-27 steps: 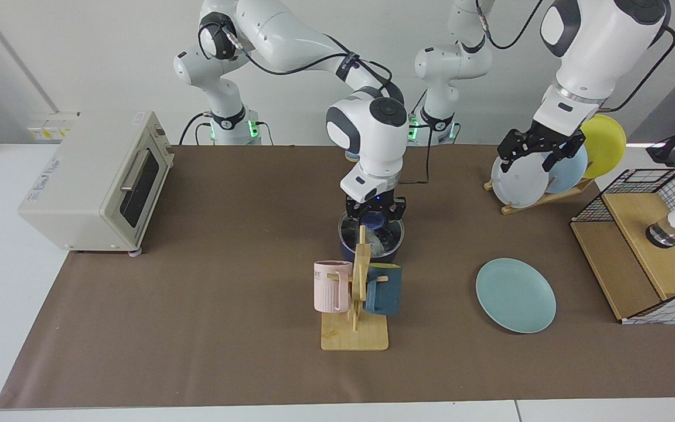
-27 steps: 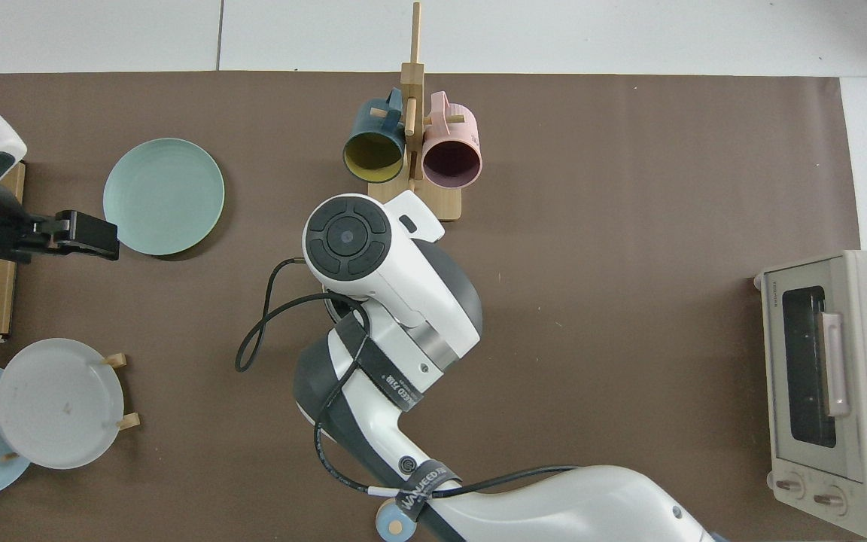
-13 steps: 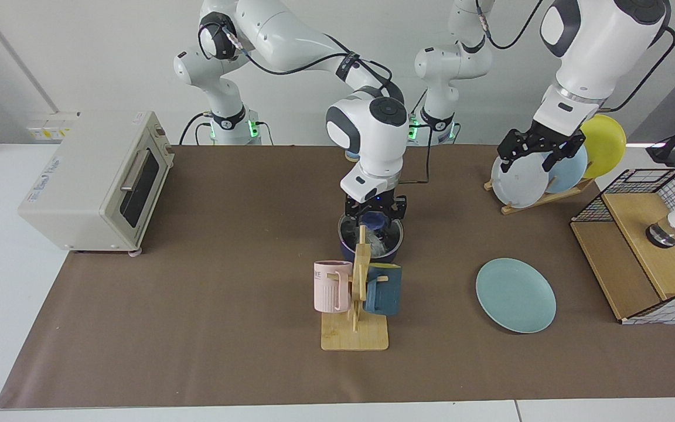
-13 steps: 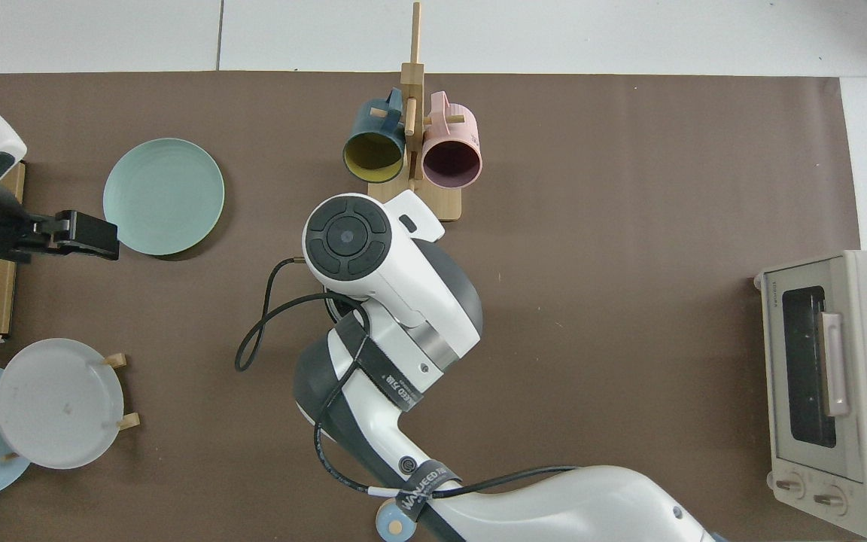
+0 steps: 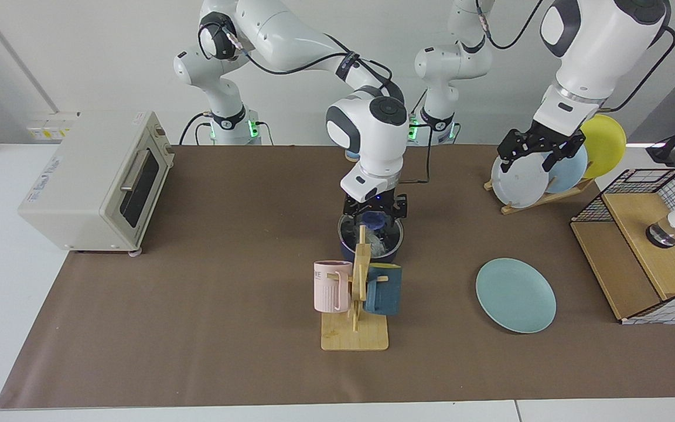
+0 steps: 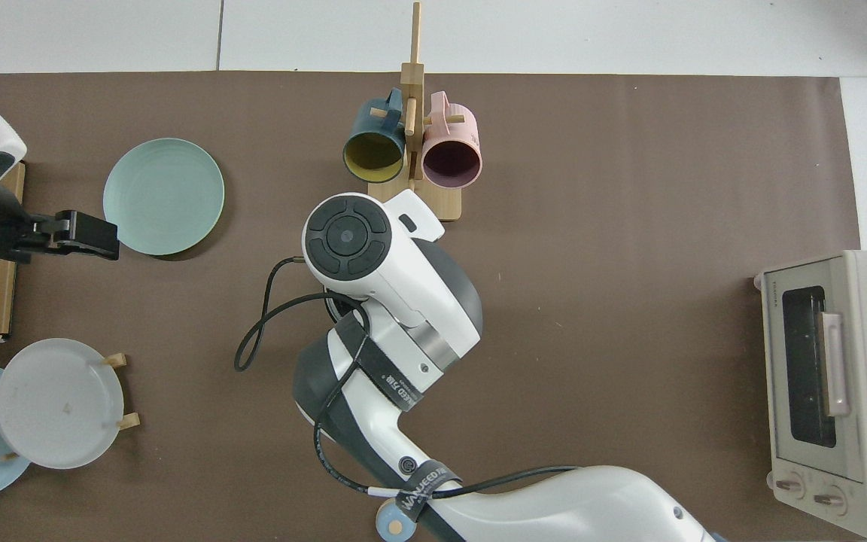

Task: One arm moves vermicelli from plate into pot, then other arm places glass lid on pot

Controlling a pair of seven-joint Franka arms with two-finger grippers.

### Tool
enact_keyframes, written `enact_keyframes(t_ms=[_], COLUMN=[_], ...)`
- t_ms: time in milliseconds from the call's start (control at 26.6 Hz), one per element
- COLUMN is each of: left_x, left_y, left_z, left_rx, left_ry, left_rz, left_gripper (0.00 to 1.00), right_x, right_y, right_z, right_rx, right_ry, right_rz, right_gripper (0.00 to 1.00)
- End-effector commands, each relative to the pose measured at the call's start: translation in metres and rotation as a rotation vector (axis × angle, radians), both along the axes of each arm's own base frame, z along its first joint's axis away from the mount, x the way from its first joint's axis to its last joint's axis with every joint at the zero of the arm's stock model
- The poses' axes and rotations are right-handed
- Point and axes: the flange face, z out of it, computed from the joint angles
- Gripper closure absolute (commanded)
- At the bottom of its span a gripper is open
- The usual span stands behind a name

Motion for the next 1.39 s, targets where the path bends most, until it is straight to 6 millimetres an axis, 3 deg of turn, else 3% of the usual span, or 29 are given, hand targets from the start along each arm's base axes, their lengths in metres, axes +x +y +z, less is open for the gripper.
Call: enact_keyframes(t_ms=[0,338,489,601,714,864,1015,1240,1353], left_x=[-0.004,-0.004,-0.005,-0.005,-0.004,-0.004,-0.004,-0.004,-0.004], left_y=[0.000,-0.001,-0.001,0.000,0.004,0.006,0.006,0.005,0.005], left_z=[-0.001,0.001,0.003,0.003,0.004,0.003,0.003,0.004,0.003], left_rx=[-0.016,-0.016,-0.015,-0.015,-0.015,-0.015,-0.015,-0.015,-0.015], left_ry=[-0.011,-0.013,-0.011,-0.011,-0.013,-0.011,-0.011,-0.014,-0.011], left_rz=[-0.007,0.001,0.000,0.005,0.010,0.014,0.013,0.013,0.013], left_gripper=[0.00,0.00,0.00,0.00,0.00,0.00,0.00,0.00,0.00], right_x=[0.003,0.015,0.017,0.024,0.024,0.035,0.069,0.067,0.068], right_y=[0.001,-0.033,-0.047,-0.053,-0.053,-0.065,-0.104,-0.100,-0.094], right_z=[0.002,0.041,0.072,0.074,0.055,0.051,0.037,0.033,0.009], right_rx=[0.011,-0.001,0.018,0.041,0.029,0.024,0.039,0.040,0.028], right_ry=[-0.008,-0.015,-0.061,-0.074,-0.060,-0.076,-0.103,-0.098,-0.075], right_rz=[-0.031,-0.043,-0.016,0.023,0.083,0.083,0.080,0.092,0.090], right_gripper=[0.01,0.01,0.01,0.01,0.01,0.02,0.03,0.04,0.04])
